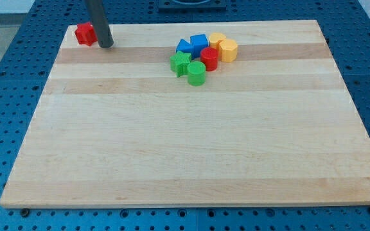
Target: Move the red circle bottom left to the yellow heart
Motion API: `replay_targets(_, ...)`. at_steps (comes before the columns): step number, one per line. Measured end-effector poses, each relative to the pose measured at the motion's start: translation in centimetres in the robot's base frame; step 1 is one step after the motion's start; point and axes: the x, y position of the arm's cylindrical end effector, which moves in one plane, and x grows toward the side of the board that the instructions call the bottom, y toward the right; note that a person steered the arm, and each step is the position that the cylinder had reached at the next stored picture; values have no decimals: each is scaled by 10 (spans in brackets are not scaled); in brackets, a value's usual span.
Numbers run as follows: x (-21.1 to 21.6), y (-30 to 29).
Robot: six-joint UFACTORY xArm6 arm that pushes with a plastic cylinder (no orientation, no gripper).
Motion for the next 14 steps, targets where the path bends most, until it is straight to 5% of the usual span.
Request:
replay_targets(7, 25, 139)
replay_targets(9, -32, 191)
replay_targets(12, 61, 252)
replay_targets(14, -17, 275)
